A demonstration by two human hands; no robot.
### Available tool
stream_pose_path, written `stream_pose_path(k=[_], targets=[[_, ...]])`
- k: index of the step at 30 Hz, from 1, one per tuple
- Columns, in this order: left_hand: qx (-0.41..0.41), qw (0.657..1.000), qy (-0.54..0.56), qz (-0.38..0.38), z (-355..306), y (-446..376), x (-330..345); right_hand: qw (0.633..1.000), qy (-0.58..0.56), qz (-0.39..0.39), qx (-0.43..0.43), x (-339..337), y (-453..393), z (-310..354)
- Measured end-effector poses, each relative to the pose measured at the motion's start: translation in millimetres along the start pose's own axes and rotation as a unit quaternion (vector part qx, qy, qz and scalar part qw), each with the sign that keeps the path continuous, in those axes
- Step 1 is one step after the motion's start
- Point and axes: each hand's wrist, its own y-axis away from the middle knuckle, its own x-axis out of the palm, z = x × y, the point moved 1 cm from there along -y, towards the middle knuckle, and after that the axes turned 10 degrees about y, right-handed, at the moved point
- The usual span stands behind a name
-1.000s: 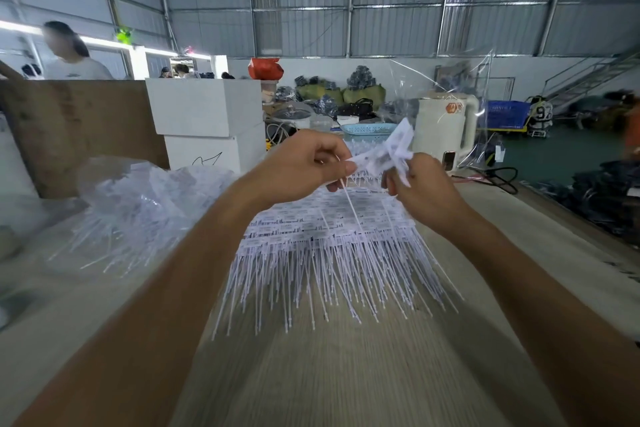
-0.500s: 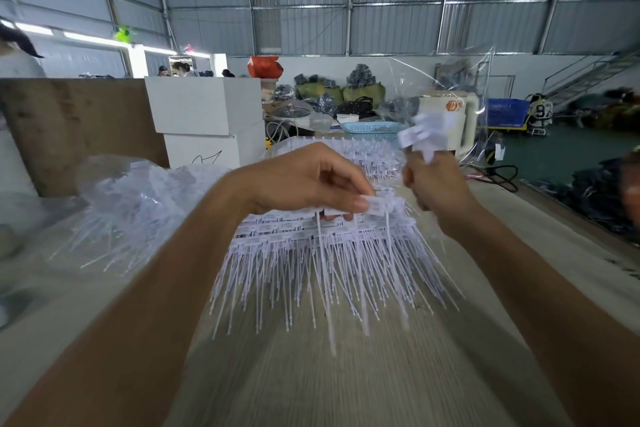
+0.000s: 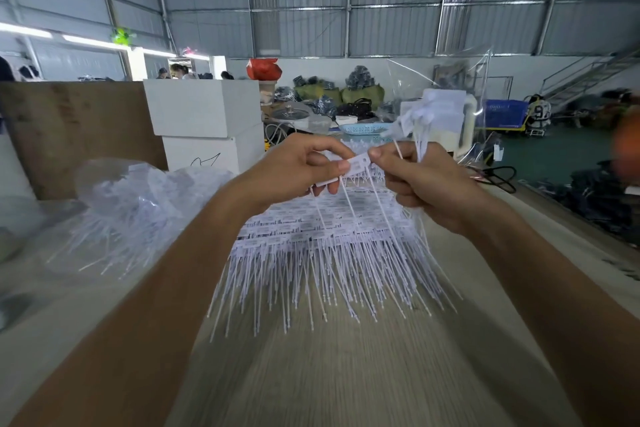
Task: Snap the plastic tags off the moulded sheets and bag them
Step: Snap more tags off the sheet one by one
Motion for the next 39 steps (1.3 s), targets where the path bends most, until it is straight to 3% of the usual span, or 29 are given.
stream_pose_path(k=[4,9,17,21,28,35,39], targets=[[-0.014,1.000,-0.001,-0.001,0.4,-0.3,-1.4,1.000,0.015,0.026,0.004,0.3,2.1,0.1],[0.004,1.000,0.000,0.002,-3.3,0.0,0.6,0.993,0.118,-0.010,0.006,4.2,2.3,-1.2],[0.022,0.997,0.045,-0.066,-5.3,-1.1,-0.9,0.999,0.052,-0.010,-0.008,3.4,2.9,0.7],[0.011,0.996,0.048,-0.073,-3.9,-0.4,-3.3,0.991,0.128,-0.006,-0.031,5.0,5.2,3.2],[-0.044,0.996,0.056,-0.058,-4.7,-1.4,-4.2,0.915,0.369,-0.095,-0.132,12.9,3.5,6.5],[-0.125,0.981,0.139,-0.048,0.5,-2.2,-3.8,0.808,0.505,-0.127,-0.275,15.3,6.0,4.2],[-0.137,0.971,0.191,-0.033,3.5,-5.2,0.4,0.791,0.512,-0.130,-0.307,12.2,5.2,5.3]])
